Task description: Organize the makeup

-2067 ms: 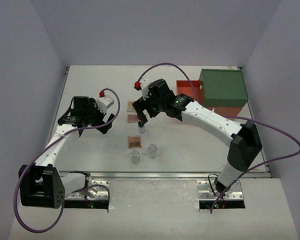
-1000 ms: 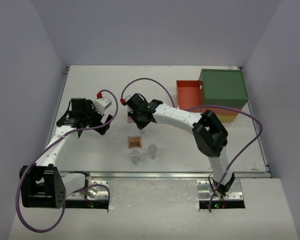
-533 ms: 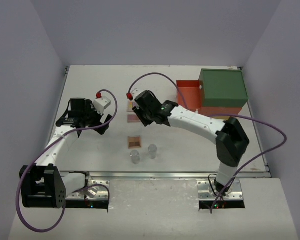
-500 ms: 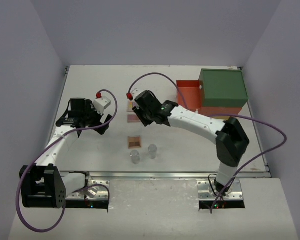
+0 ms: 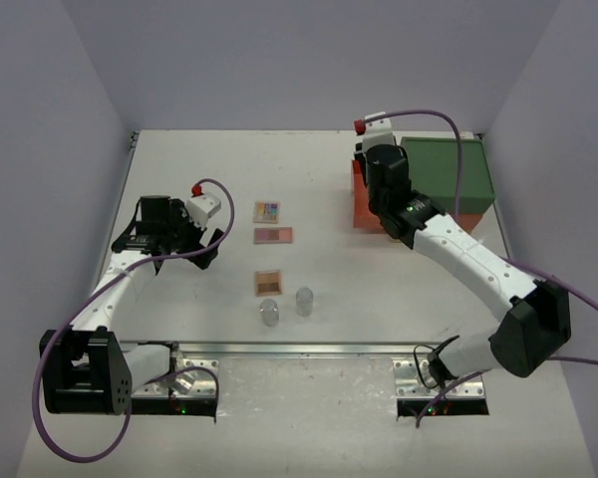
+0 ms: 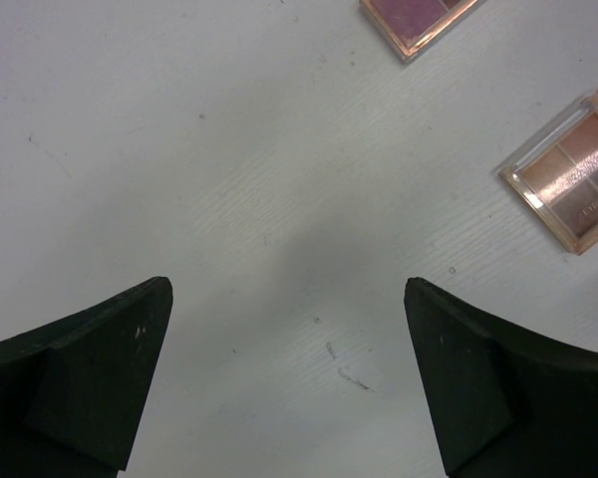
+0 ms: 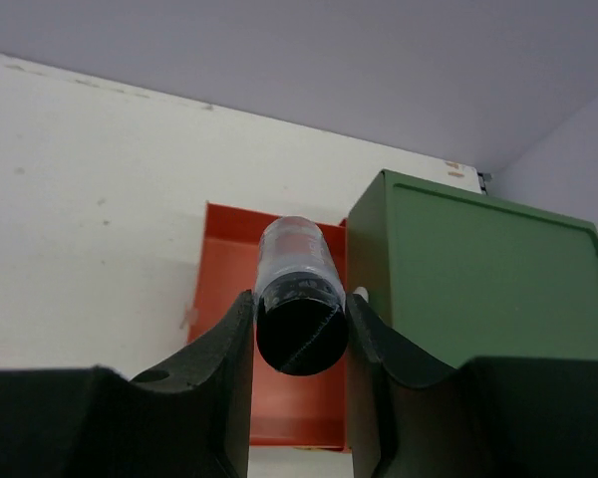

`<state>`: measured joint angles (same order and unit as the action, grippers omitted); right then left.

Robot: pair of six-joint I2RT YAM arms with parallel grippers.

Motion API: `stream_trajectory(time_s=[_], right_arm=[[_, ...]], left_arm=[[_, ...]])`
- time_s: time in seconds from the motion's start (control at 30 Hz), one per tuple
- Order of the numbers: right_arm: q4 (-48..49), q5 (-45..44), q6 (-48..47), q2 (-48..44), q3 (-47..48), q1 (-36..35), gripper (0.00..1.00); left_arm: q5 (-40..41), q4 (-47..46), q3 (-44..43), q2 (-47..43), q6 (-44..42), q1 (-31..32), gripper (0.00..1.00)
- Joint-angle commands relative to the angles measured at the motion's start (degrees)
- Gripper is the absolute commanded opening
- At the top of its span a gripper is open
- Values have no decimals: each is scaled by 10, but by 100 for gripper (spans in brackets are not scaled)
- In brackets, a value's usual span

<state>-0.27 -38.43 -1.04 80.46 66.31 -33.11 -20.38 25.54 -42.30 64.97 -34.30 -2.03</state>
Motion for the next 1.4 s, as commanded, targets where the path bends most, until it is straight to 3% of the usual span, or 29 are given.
stream_trajectory(time_s=[0.0, 0.07, 0.3, 0.4, 1.03, 1.13, 1.27, 1.37], right_arm=[[-36, 8, -28, 42, 47, 13, 0], [-76, 15, -29, 73, 94, 18, 0], [-363, 96, 6, 187, 271, 45, 0], [-429, 120, 28, 218, 309, 47, 0], [-518, 277, 84, 290, 367, 110, 0], [-520, 281, 82, 309, 383, 115, 7], [-530, 284, 77, 337, 410, 121, 32], [-533, 283, 75, 349, 420, 125, 35]], left_arm=[[-12, -11, 0, -10, -10, -10, 100], [-12, -9, -1, -9, -10, -10, 100], [-13, -10, 5, -10, -16, -13, 100], [-17, -11, 6, -7, -15, -13, 100], [-15, -15, 15, 0, -23, -19, 100], [-17, -14, 13, 1, -23, -20, 100], [-17, -12, 13, 0, -25, -21, 100], [-16, -10, 13, 0, -28, -21, 100]])
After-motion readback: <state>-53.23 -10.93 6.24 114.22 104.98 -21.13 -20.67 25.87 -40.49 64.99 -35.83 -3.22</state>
